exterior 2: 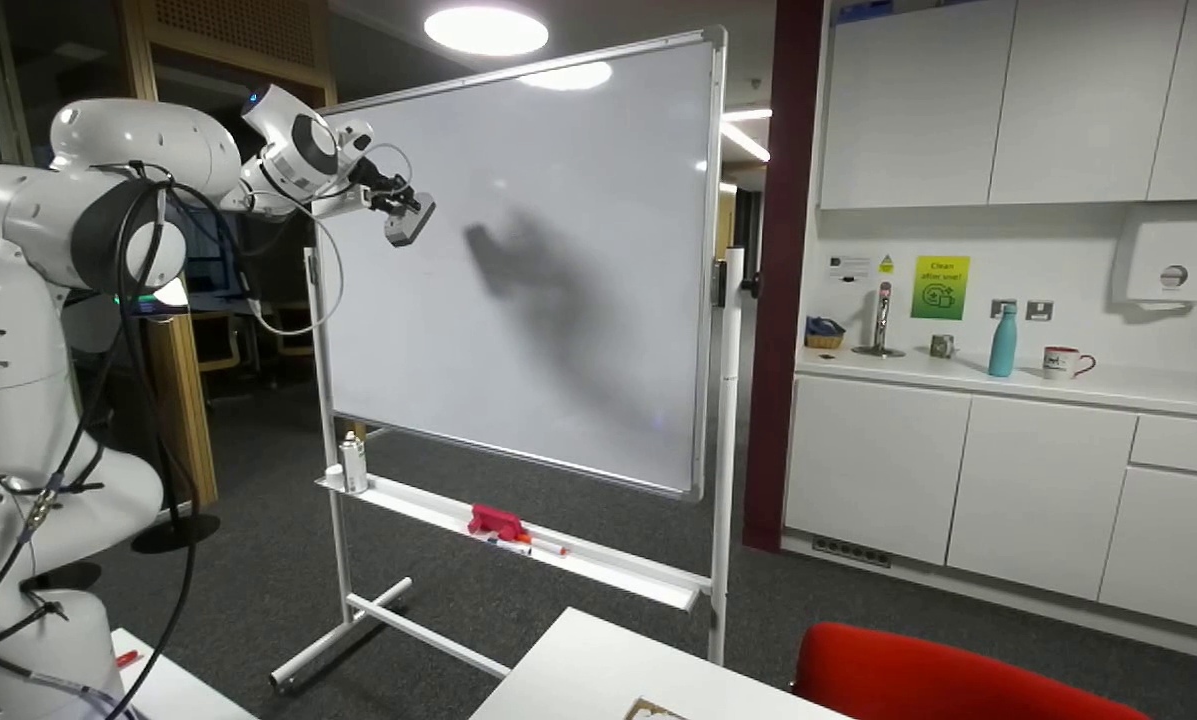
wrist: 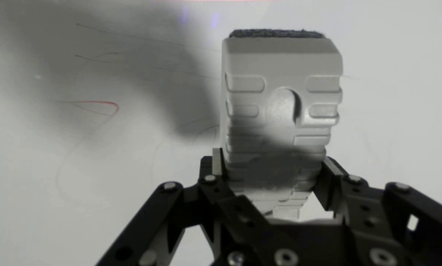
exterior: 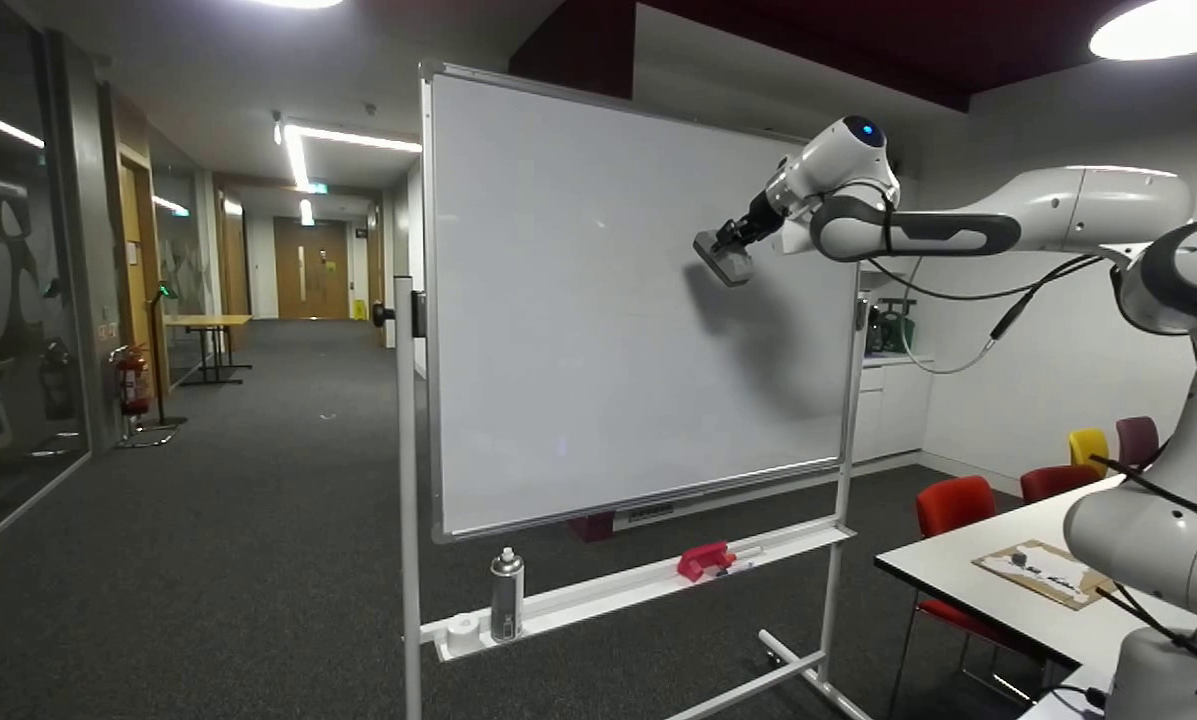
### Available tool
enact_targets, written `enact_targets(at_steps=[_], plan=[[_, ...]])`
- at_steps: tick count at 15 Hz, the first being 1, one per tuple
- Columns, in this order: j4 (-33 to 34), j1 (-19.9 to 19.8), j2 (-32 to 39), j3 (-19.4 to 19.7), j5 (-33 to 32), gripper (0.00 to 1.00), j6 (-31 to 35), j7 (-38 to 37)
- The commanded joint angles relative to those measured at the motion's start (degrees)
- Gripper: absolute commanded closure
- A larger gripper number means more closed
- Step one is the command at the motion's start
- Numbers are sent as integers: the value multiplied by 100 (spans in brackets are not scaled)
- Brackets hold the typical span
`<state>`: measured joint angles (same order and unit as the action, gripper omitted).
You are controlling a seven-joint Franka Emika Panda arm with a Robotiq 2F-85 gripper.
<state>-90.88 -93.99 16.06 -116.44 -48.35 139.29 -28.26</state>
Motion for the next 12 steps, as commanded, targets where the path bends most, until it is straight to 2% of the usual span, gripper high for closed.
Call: enact_targets(at_steps=[1, 8, 10, 11, 12], plan=[[-37, -582, 22, -449, -661, 66, -16, -934], [-111, -1393, 240, -930, -1755, 66, -191, -2417], [-193, -1466, 317, -853, -1993, 66, 167, -2442], [37, -788, 295, -419, -1952, 41, -246, -2349], [21, -841, 326, -430, -2014, 41, -213, -2360]])
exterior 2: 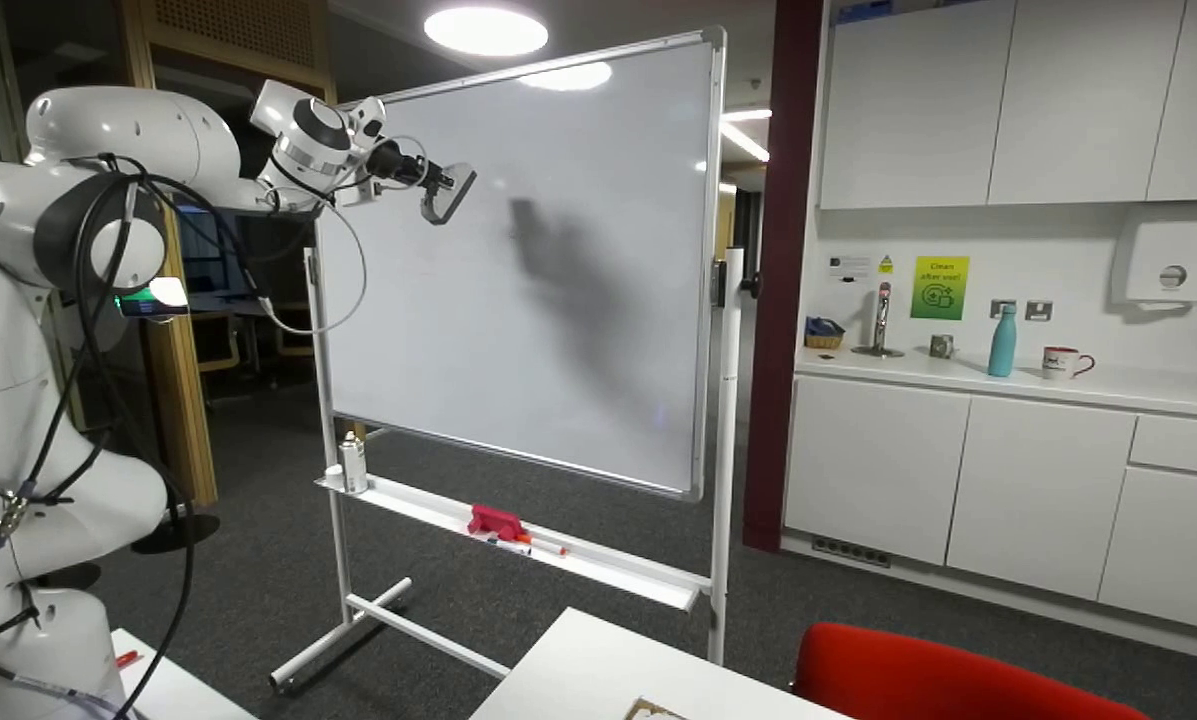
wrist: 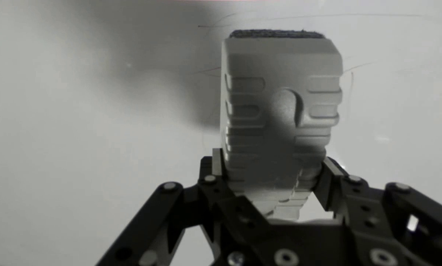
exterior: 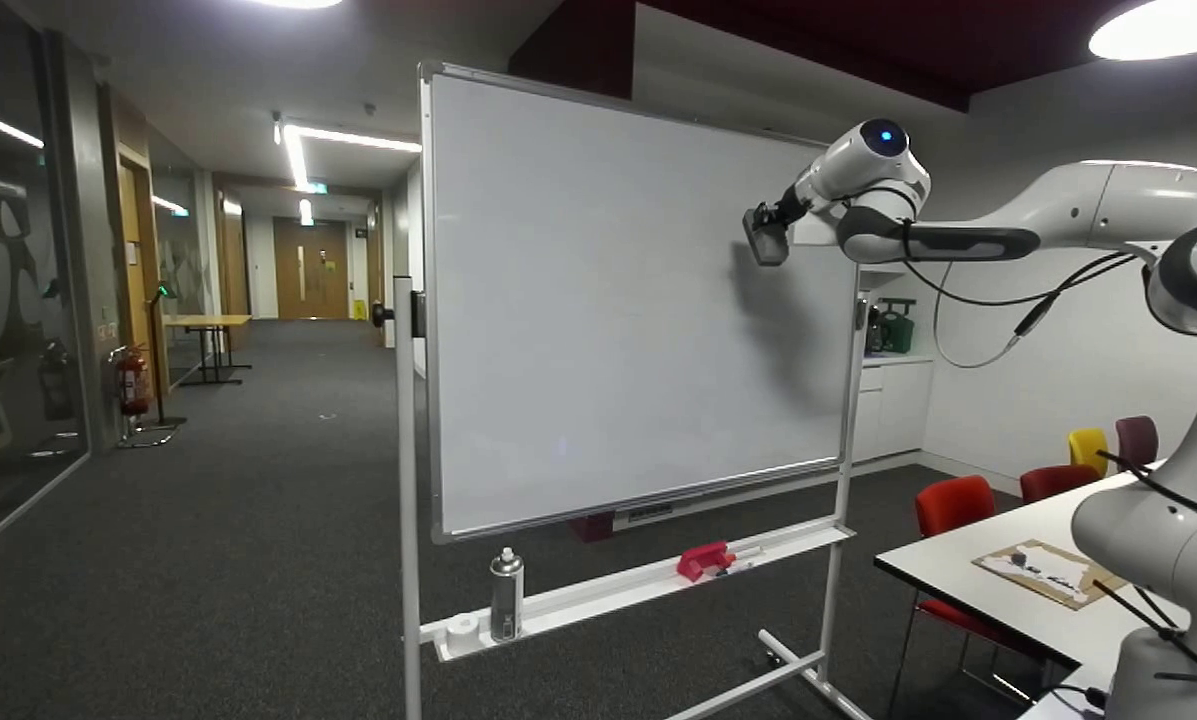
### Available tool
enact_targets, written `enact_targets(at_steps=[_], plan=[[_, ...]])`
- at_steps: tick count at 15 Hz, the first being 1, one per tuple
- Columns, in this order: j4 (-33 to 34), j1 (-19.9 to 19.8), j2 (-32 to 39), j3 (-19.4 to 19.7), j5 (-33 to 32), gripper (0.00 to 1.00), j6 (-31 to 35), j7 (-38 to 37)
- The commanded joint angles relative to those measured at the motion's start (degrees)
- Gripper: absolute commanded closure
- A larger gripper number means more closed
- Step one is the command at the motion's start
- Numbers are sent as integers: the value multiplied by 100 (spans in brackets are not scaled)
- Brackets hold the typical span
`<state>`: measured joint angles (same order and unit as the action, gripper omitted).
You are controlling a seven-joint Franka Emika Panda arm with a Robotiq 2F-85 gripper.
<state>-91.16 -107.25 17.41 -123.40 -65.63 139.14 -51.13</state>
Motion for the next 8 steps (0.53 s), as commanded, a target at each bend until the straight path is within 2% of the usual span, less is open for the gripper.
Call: enact_targets(at_steps=[1, 5, 6, 8], plan=[[32, 455, 216, 254, -304, 41, -176, -72], [-1, 446, 241, 237, -321, 41, -163, -72], [-1, 447, 241, 234, -322, 66, -163, -72], [66, 569, 192, 447, -402, 66, -68, -153]])
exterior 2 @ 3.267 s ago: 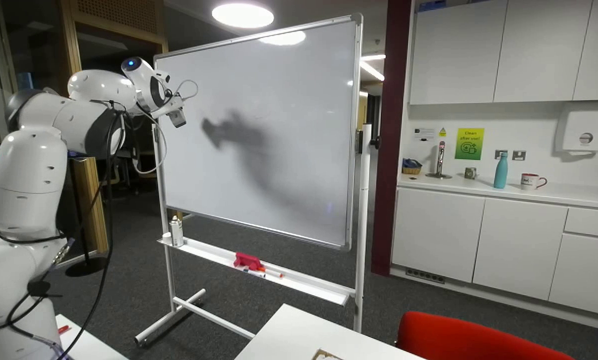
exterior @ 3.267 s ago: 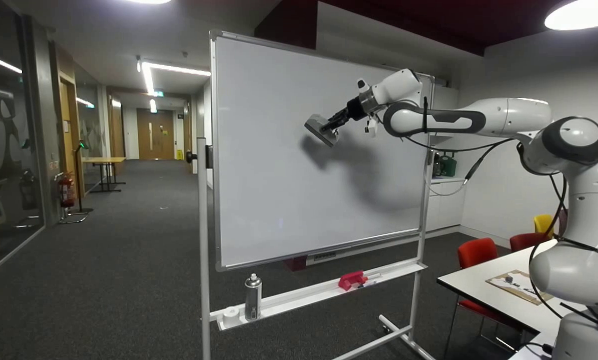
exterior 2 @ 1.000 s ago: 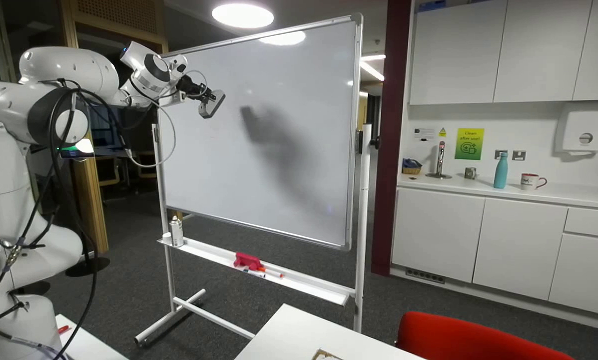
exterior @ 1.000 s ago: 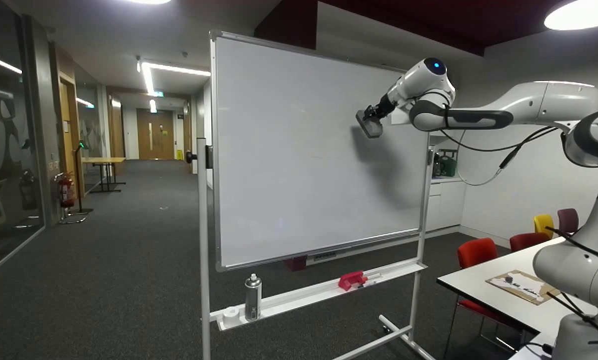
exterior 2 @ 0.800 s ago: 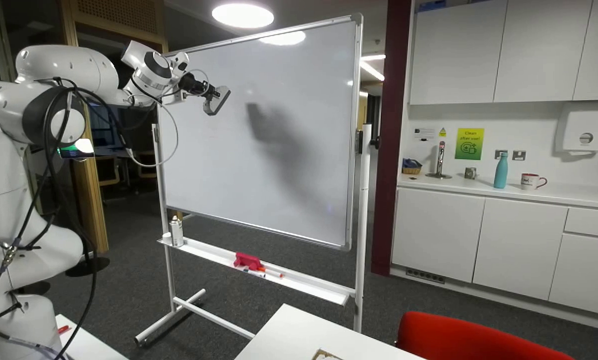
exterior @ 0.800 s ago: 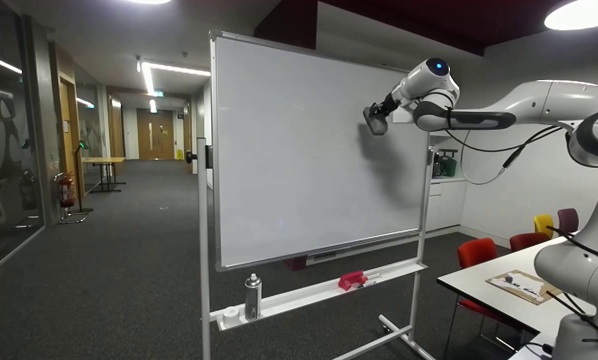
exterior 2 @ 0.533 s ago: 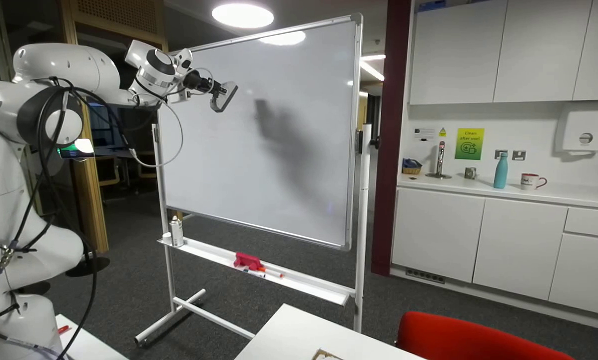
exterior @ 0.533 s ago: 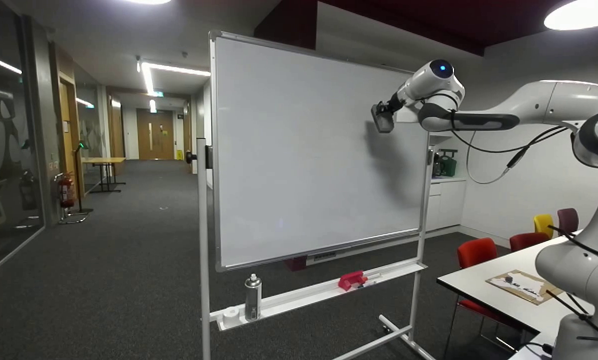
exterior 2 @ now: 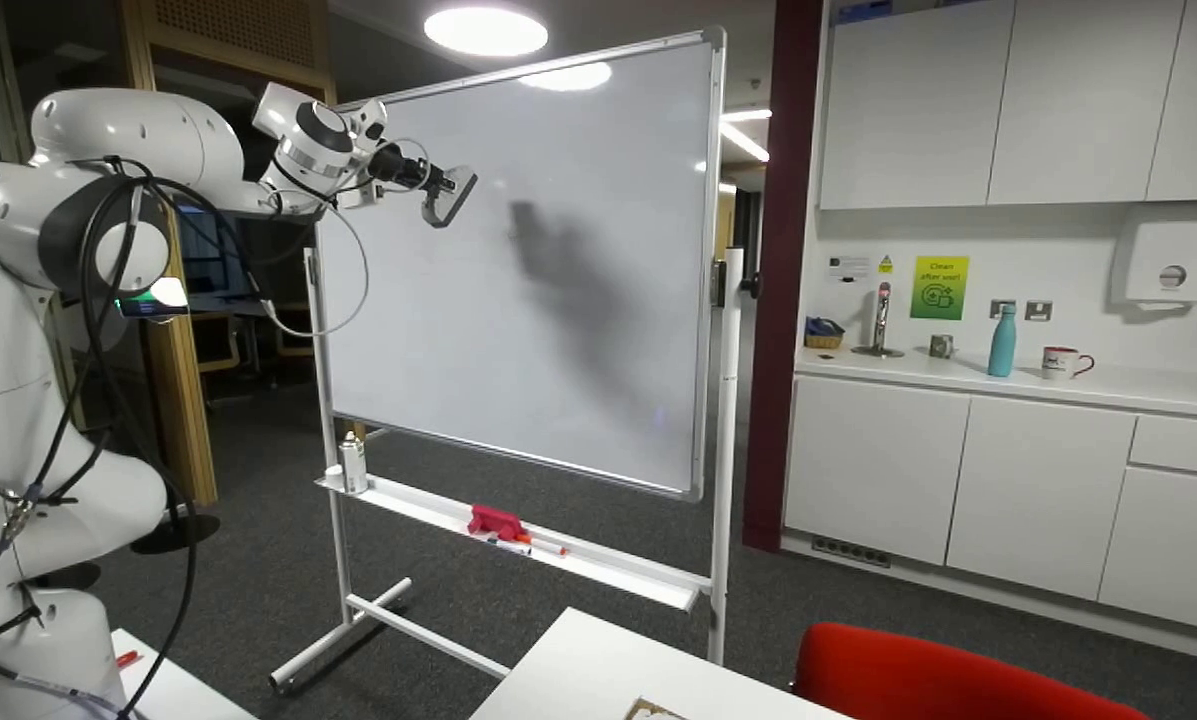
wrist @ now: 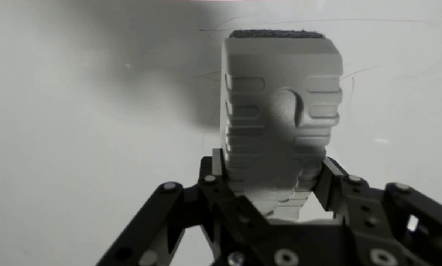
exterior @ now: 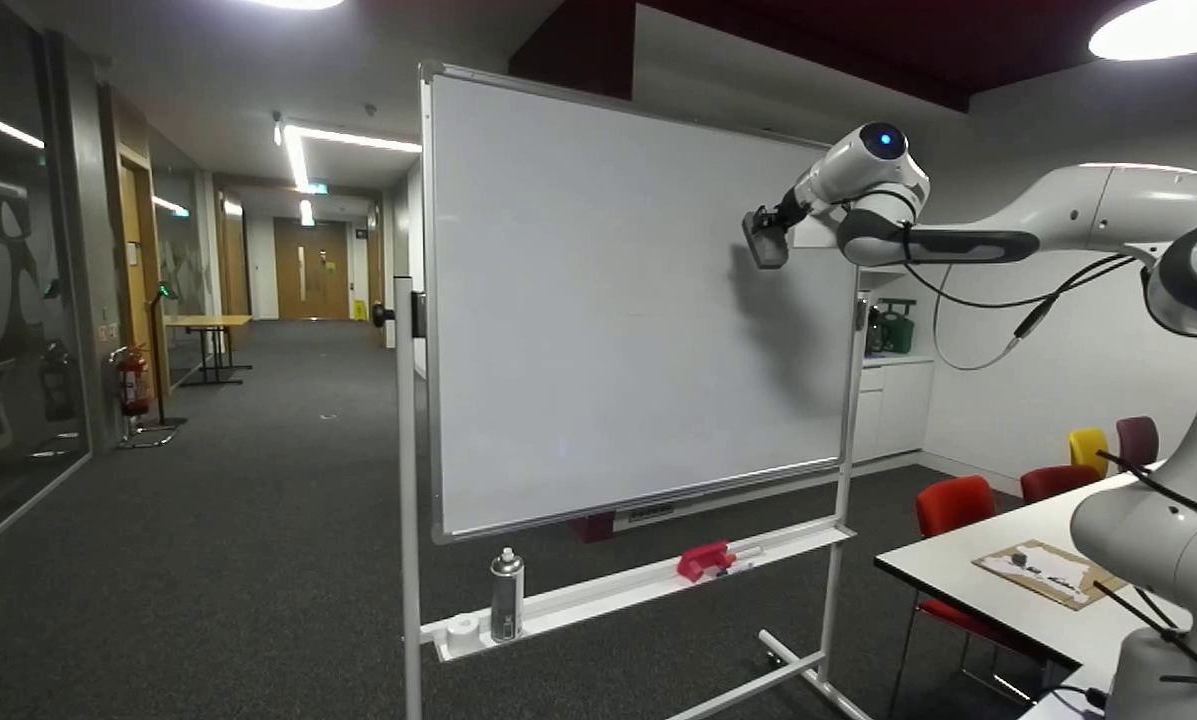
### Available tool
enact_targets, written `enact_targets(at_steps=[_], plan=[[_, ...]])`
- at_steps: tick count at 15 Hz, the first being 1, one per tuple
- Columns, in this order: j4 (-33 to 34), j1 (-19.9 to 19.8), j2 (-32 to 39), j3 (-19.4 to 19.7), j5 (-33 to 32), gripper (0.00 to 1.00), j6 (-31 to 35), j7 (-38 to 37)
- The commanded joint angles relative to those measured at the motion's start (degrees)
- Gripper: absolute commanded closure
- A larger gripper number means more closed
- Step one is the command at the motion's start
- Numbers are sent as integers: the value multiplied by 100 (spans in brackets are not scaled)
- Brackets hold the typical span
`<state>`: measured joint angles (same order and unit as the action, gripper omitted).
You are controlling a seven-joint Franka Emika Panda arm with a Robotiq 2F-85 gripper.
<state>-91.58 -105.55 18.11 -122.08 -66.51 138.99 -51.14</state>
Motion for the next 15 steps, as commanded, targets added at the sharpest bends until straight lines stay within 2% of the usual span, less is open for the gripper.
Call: enact_targets(at_steps=[1, 4, 10, 12, 15], plan=[[137, 478, 128, 413, -325, 66, -75, -180], [226, 586, 133, 645, -402, 66, -37, -319], [367, 657, 89, 1140, -793, 66, 518, -589], [340, 611, -37, 1356, -747, 66, 935, -576], [349, 815, -192, 1864, -783, 66, 1574, -606]])
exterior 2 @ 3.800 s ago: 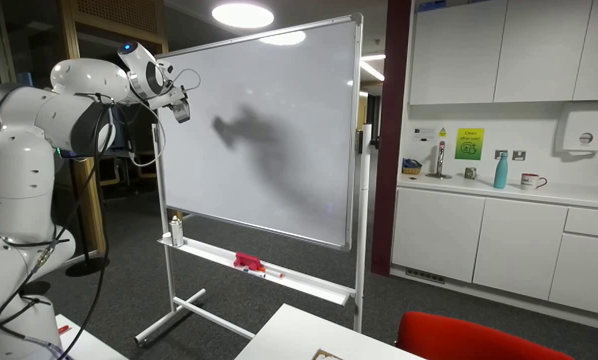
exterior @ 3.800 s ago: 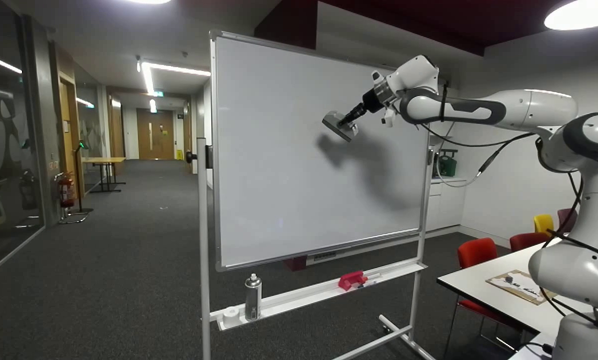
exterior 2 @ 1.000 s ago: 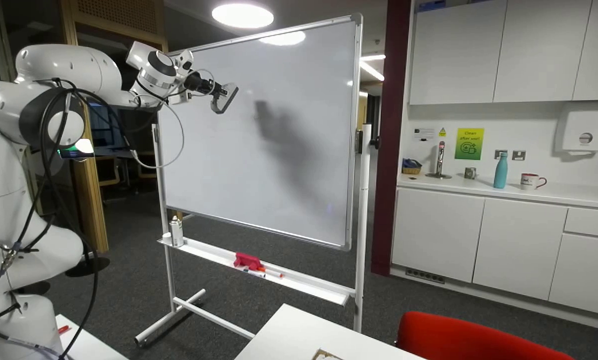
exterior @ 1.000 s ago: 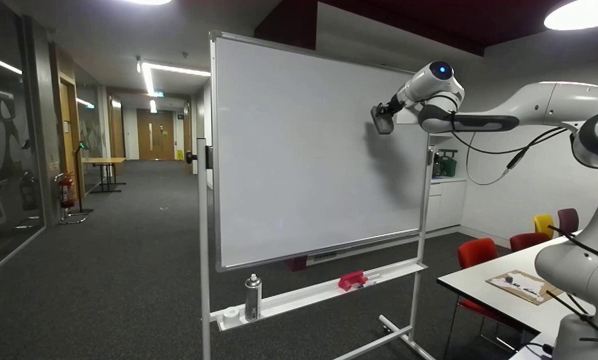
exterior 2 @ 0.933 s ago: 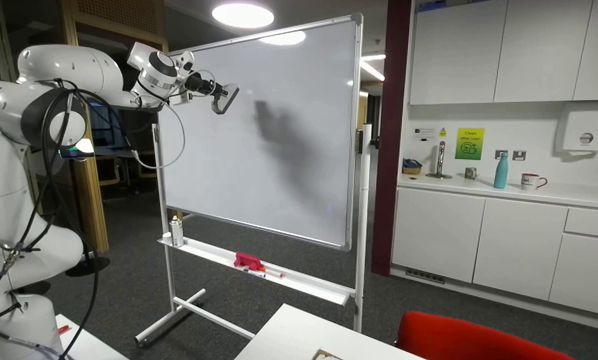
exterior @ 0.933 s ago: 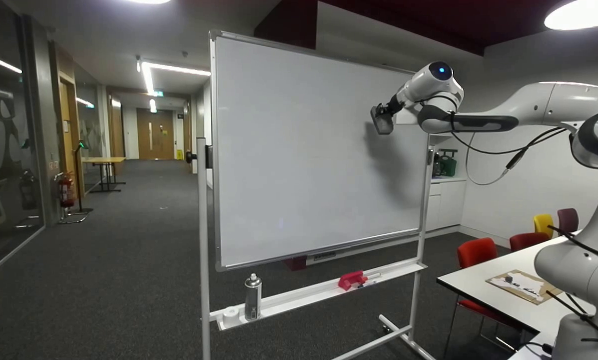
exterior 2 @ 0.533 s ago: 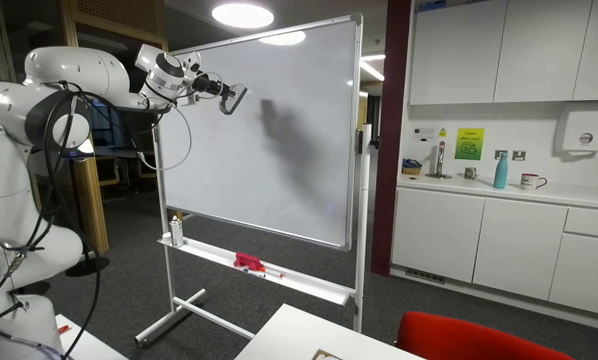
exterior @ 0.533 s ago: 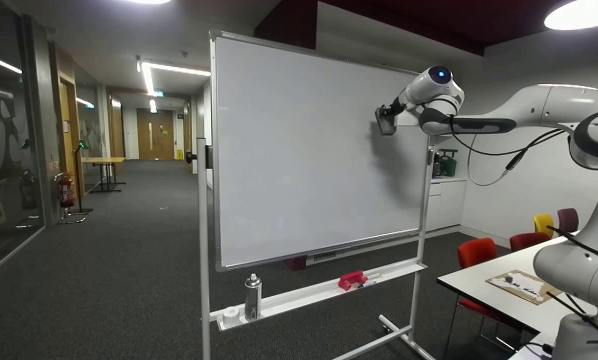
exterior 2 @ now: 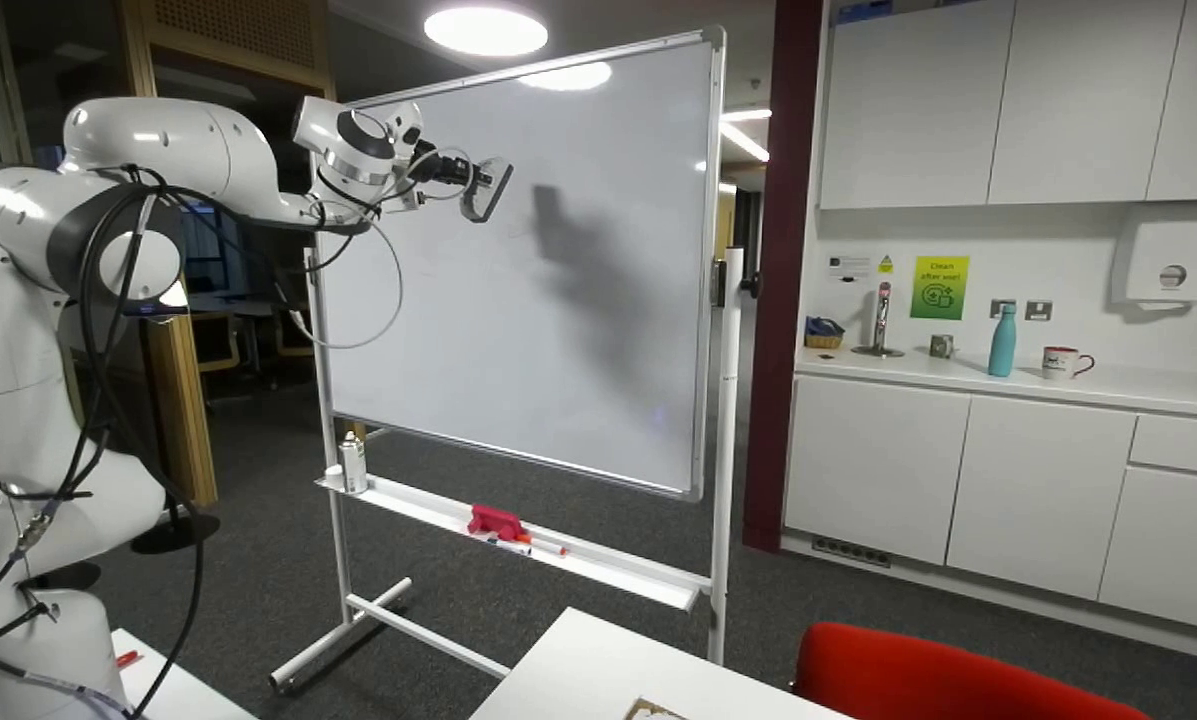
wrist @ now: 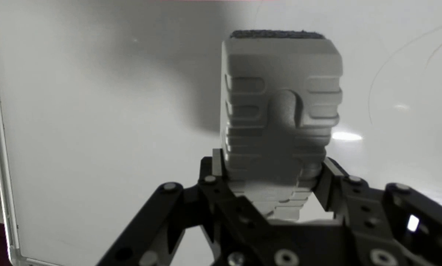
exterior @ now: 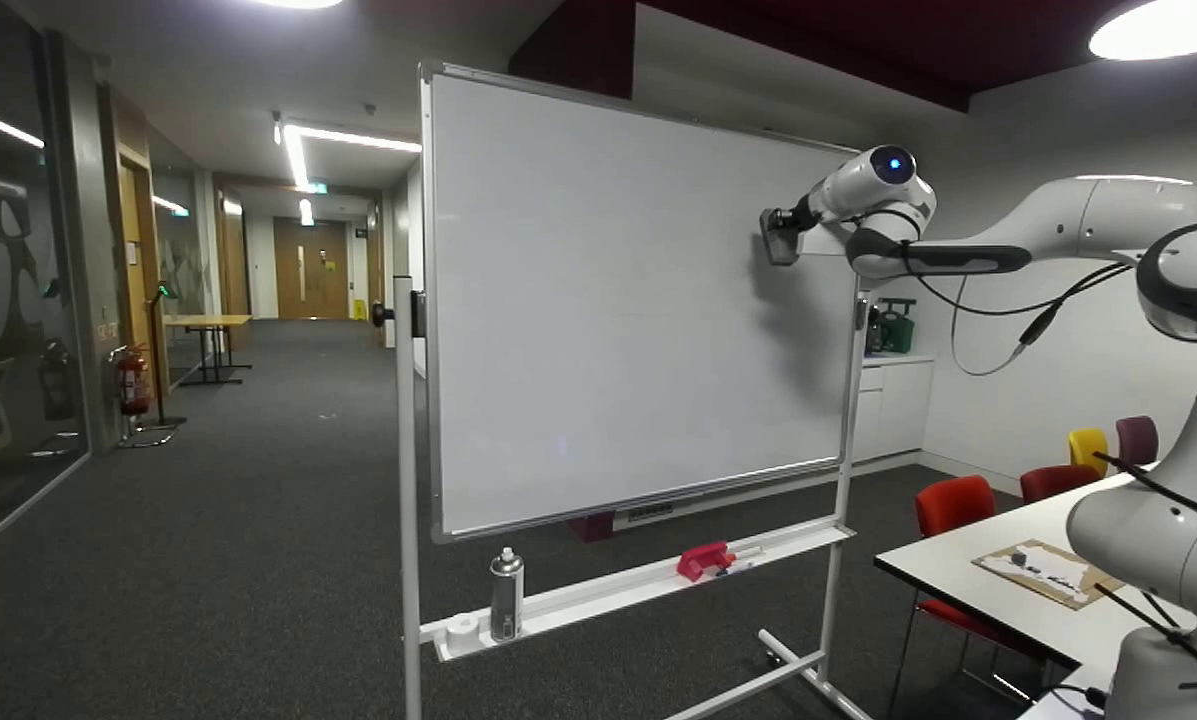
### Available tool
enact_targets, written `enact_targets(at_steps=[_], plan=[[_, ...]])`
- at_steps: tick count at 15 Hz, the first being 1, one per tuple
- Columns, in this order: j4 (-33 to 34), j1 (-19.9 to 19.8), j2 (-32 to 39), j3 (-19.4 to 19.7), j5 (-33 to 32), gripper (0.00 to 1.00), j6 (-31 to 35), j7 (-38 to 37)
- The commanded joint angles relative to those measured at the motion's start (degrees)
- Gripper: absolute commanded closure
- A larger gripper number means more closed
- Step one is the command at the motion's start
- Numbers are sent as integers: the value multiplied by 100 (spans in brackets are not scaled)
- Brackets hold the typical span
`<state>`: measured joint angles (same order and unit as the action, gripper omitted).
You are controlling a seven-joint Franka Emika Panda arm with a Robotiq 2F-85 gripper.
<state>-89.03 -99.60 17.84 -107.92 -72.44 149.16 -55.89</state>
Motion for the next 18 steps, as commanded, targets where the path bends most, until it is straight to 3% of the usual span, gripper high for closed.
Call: enact_targets(at_steps=[1, 6, 11, 15, 18], plan=[[104, 311, -213, 628, -201, 66, 757, -152], [207, 1043, -358, 1638, -375, 66, 1585, -191], [623, 2049, -174, 2677, -673, 66, 1659, -265], [1182, 3058, 126, 3565, -1579, 66, 1580, -788], [1569, 3797, 552, 3960, -2367, 66, 1412, -1014]])
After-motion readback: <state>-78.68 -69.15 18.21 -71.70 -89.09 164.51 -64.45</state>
